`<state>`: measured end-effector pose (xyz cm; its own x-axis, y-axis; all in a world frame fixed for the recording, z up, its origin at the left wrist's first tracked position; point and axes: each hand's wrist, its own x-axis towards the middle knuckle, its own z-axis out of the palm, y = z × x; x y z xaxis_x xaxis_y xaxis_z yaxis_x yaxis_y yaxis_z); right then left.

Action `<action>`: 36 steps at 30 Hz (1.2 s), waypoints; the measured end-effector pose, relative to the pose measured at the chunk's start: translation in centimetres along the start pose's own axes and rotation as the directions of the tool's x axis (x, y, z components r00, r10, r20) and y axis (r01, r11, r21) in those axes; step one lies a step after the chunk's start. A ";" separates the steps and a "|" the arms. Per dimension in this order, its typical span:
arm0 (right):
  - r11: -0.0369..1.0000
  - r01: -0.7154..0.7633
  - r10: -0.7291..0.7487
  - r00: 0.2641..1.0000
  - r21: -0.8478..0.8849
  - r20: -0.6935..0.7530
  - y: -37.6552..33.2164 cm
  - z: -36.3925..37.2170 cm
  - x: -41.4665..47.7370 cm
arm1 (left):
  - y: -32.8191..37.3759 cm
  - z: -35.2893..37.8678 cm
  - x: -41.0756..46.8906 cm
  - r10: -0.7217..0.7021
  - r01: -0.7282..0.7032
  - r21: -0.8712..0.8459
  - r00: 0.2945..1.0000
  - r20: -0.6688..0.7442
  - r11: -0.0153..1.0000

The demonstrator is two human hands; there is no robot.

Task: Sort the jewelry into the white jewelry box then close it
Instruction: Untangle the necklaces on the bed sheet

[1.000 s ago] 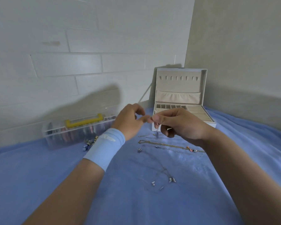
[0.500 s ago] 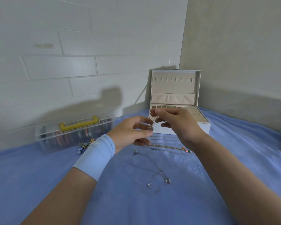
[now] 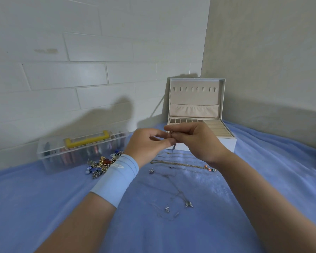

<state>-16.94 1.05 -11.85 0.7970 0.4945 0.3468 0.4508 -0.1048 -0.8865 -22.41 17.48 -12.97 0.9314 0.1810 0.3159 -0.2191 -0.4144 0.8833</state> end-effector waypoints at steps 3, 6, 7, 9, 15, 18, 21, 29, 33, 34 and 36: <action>1.000 0.015 -0.015 0.999 -0.002 -0.040 0.2 -0.1 0.2 | -0.3 0.0 0.2 0.035 -0.034 0.049 0.999 -0.020 0.998; 0.999 0.033 -0.033 0.998 -0.002 -0.045 0.2 -0.1 0.2 | -0.5 0.2 0.2 0.128 -0.118 0.099 0.986 -0.108 0.988; 0.999 0.041 -0.041 0.998 -0.014 -0.045 0.2 0.0 0.2 | -0.5 0.3 0.2 0.165 -0.150 0.114 0.977 -0.137 0.982; 0.996 0.065 -0.067 0.997 -0.053 -0.042 0.2 0.0 0.1 | -0.5 0.5 0.2 0.216 -0.199 0.115 0.962 -0.169 0.973; 0.971 0.127 -0.116 0.991 -0.205 0.066 -0.2 -0.2 -0.2 | -0.3 0.5 0.1 0.175 -0.175 0.013 0.973 -0.148 0.984; 0.947 0.125 -0.094 0.988 -0.294 0.120 -0.1 -0.3 -0.3 | -0.6 0.4 0.4 0.127 -0.128 0.006 0.976 -0.177 0.992; 0.938 0.118 -0.076 0.987 -0.327 0.138 0.0 -0.1 -0.2 | -0.5 0.3 0.2 0.093 -0.100 -0.028 0.980 -0.174 0.995; 0.996 -0.062 0.066 0.996 0.058 -0.066 -0.1 -0.1 -0.3 | 0.2 -0.4 0.6 -0.148 0.137 -0.468 0.989 0.014 0.873; 0.950 -0.114 0.134 0.990 0.292 -0.050 0.0 -0.8 -0.2 | 0.2 -1.8 0.6 -0.154 0.181 -0.656 0.983 0.100 0.732; 0.958 -0.119 0.139 0.989 0.261 -0.059 0.0 -1.1 -0.2 | 0.2 -2.4 0.6 -0.160 0.178 -0.634 0.983 0.086 0.753; 0.986 -0.129 0.138 0.987 0.105 -0.087 0.0 -1.8 -0.1 | -0.1 -3.5 0.7 -0.155 0.136 -0.526 0.988 0.007 0.839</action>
<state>-16.27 -0.51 -11.30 0.8835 0.3984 0.2465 0.2999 -0.0767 -0.9509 -22.73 20.78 -11.59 0.9561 0.2369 0.1724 -0.2105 0.1462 0.9666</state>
